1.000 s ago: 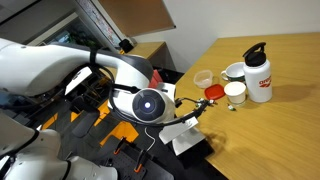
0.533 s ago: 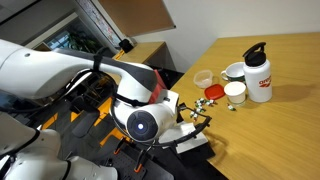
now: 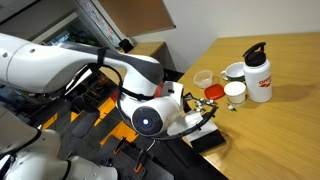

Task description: Use the brush to sweep the candy to the left side of the table

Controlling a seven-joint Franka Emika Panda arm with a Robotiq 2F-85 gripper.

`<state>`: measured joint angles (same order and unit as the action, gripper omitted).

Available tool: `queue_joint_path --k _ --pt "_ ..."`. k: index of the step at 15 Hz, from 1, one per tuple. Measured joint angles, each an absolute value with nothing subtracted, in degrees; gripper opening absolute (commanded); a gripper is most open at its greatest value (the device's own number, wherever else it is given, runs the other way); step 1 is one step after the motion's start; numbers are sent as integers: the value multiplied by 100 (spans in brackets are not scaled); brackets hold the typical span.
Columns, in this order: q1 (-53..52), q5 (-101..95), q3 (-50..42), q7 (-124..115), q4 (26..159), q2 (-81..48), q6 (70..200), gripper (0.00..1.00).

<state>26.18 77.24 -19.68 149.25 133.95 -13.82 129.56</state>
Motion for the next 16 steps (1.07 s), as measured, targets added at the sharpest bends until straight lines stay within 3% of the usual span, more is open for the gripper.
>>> queue_joint_path --k 16 --pt "2437 7878 -1857 14915 12795 -2165 12810 16"
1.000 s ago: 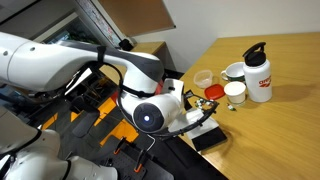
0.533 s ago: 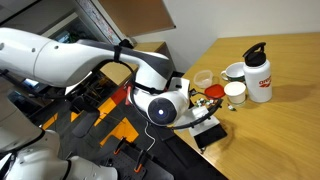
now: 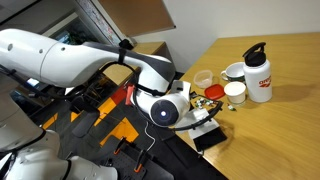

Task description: Use the brush to sweep the candy to the left side of the table

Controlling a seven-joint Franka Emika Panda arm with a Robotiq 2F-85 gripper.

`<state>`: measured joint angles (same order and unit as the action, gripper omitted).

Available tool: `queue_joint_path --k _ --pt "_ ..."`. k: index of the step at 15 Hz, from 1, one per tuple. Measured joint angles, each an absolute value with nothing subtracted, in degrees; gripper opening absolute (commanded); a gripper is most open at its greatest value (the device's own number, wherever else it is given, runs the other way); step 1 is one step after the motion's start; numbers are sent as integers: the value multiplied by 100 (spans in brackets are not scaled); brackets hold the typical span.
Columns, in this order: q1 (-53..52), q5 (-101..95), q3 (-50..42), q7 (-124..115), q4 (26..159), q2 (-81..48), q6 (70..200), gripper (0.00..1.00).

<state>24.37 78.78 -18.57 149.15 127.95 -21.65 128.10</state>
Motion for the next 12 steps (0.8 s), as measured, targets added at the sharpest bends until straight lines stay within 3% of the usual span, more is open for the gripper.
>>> queue_joint_path --k 12 --pt "2140 8220 -1576 14915 12011 -2197 12810 16"
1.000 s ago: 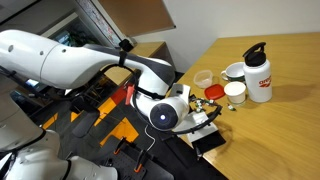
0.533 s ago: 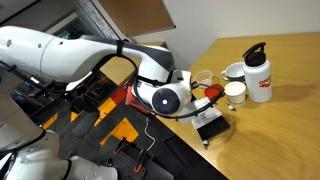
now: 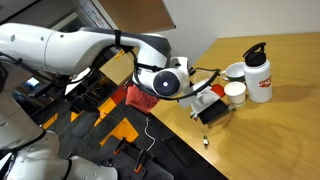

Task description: Use the brush to sweep the candy to the left side of the table

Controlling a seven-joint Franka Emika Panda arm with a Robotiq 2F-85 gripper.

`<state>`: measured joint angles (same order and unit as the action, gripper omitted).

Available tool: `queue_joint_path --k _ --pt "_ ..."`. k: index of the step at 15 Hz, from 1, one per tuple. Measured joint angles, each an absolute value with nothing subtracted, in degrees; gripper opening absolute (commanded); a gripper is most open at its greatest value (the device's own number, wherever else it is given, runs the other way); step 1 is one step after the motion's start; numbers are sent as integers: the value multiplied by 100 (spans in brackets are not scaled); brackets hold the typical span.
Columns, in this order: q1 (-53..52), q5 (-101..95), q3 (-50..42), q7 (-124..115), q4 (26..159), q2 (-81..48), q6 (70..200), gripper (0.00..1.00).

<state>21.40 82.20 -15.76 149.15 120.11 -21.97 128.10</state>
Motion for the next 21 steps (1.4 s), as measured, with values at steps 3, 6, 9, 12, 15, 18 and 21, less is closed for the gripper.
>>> queue_joint_path --k 3,6,9,12,15,18,21 --pt "2113 7988 -1621 14915 12333 -2147 12819 16" --pt "2113 7755 -1744 14915 12746 -1969 12903 16" --pt "2121 7676 -1895 14916 12949 -1691 12986 16" --pt "2123 7675 -1956 14916 13012 -1446 13026 16" --pt "2123 7649 -1974 14916 13205 -1233 13077 16" --pt "2123 7443 -2040 14916 13551 -1030 13084 16" --pt "2151 7220 -2193 14916 13915 -754 13107 16"
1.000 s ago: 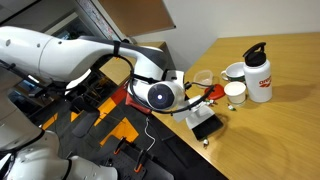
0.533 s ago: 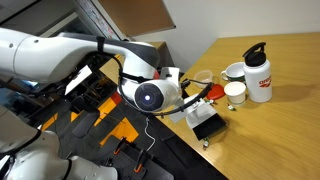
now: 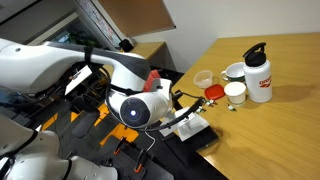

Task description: Use the brush to sweep the candy to the left side of the table

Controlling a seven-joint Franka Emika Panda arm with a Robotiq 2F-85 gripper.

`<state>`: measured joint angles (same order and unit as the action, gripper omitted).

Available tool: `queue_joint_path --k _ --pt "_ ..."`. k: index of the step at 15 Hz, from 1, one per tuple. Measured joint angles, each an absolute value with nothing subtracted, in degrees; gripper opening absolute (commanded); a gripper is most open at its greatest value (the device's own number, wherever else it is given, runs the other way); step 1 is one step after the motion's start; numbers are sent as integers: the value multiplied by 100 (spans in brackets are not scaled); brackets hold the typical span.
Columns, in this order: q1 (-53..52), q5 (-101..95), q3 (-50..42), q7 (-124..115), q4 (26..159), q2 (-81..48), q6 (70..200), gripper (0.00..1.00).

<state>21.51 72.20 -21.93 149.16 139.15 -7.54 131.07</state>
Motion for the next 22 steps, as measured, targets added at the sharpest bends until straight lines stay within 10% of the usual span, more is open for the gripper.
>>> queue_joint_path --k 22 --pt "2575 7248 -2605 14915 13622 -764 12499 16"
